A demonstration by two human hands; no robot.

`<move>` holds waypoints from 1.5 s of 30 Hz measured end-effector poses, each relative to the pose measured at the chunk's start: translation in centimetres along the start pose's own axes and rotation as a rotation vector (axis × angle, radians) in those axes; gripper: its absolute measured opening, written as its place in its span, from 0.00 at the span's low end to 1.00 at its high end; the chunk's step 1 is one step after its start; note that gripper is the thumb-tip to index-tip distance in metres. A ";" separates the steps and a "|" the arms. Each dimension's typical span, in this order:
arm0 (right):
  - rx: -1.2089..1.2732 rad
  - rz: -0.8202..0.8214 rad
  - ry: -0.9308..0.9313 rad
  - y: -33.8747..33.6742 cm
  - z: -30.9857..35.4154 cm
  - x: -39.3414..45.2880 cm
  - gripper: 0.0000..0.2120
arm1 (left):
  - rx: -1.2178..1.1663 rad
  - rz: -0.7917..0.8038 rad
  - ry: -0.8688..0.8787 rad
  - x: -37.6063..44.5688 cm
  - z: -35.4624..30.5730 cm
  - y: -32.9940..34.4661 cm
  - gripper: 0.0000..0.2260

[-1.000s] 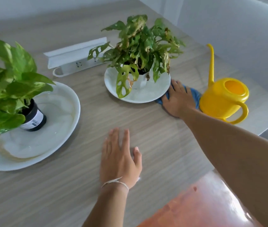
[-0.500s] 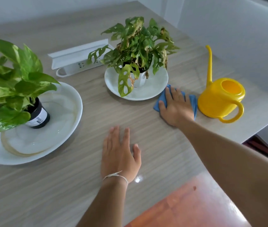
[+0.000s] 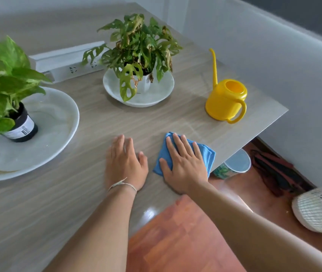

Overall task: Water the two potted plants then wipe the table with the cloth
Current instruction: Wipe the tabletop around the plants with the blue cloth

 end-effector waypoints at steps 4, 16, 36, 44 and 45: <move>-0.011 -0.013 0.077 0.3 -1.4 1.1 0.36 | 0.008 -0.011 0.006 0.0 0.2 0.3 0.22; -0.056 0.016 0.211 -0.2 -10.5 9.3 0.37 | 0.025 -0.010 -0.007 0.3 -0.3 0.1 0.21; -0.019 0.019 0.136 0.1 -5.4 2.9 0.36 | -0.183 0.055 -0.068 -0.1 0.2 -0.9 0.21; -0.020 0.016 0.110 0.2 2.1 -2.4 0.36 | -0.060 0.178 0.082 -6.9 7.0 -7.0 0.16; -0.013 0.019 0.090 0.3 3.9 -3.3 0.36 | -0.038 0.170 0.080 -8.1 8.7 -8.5 0.17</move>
Point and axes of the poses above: each hand's wrist, its own x-axis towards the middle knuckle, its own y-axis out of the palm, z = x × y, the point moved 8 cm from there along x, towards the middle knuckle, and after that the axes turned 7 degrees about -z, right-handed, at the moved point
